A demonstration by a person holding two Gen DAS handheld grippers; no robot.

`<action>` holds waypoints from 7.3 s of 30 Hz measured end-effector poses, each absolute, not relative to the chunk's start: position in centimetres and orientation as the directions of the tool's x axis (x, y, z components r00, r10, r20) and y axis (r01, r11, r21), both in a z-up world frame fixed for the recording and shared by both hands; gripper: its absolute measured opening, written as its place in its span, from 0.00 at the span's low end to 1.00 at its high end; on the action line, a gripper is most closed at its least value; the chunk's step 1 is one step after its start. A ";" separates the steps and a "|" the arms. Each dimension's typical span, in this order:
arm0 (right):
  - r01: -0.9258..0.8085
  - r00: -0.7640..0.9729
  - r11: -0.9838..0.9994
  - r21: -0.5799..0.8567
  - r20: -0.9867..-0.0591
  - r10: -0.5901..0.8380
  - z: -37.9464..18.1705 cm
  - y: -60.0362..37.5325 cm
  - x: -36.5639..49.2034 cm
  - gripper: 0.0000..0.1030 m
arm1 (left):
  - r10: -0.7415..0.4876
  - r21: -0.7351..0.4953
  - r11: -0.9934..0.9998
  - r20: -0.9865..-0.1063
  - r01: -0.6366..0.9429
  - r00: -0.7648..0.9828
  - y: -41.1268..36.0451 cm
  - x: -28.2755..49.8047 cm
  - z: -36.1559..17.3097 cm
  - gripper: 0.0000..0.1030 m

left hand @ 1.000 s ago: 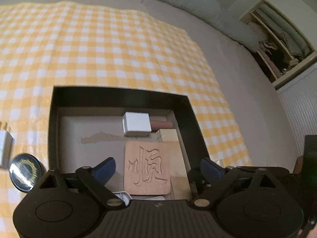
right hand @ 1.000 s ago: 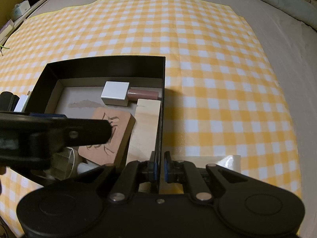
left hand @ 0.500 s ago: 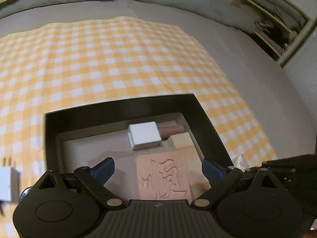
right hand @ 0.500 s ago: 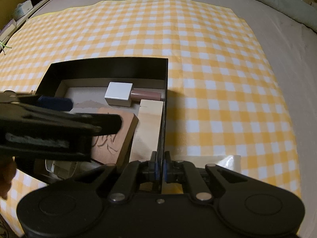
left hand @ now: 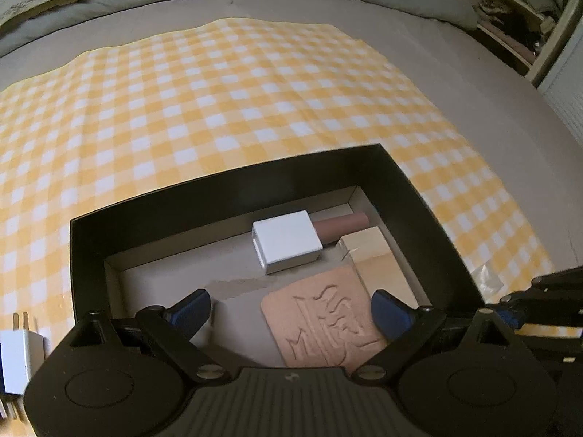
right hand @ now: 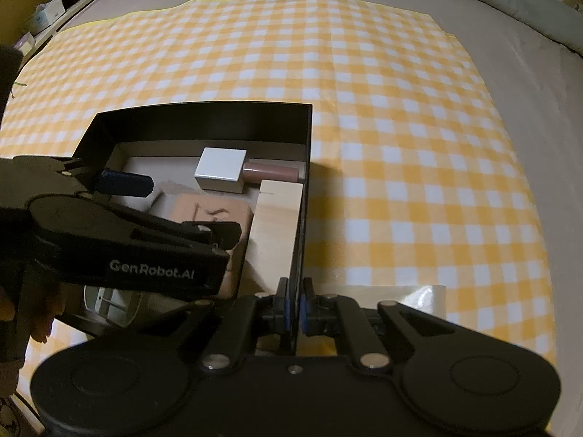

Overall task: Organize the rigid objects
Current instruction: 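Carry the carved wooden tile into the black box and lower it, then move the left tool to the black earbud case and grasp it, then carry the black earbud case into the box and release it, then move the left tool to the black charger and grasp it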

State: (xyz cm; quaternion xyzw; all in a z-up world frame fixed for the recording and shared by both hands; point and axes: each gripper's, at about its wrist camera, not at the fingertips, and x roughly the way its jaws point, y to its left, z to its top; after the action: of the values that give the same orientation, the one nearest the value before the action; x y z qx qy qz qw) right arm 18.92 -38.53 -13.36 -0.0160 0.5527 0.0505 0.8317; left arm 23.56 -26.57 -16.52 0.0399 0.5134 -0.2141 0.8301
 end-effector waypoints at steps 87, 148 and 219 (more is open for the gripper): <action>-0.122 0.360 0.993 -0.011 -0.932 0.033 -13.8 -38.3 18.6 0.05 | -0.160 -0.229 0.965 -0.901 -0.130 0.403 1.4 22.7 -13.7 0.37; -0.132 0.378 0.991 0.018 -0.923 0.067 -13.7 -38.4 18.1 0.05 | -0.352 -0.344 0.935 -0.865 0.087 0.357 -19.8 23.1 -13.1 0.30; -0.074 0.420 0.997 0.012 -0.907 0.042 -11.6 -38.1 17.3 0.03 | -0.169 -0.070 0.982 -0.750 0.177 0.640 -7.2 16.3 -4.9 1.00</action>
State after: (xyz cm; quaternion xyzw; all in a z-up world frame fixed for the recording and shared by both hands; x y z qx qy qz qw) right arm 17.35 -38.11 -11.56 -0.0151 0.5374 0.0344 0.8425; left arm 16.34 -7.16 -4.90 0.0049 0.4135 -0.0956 0.9055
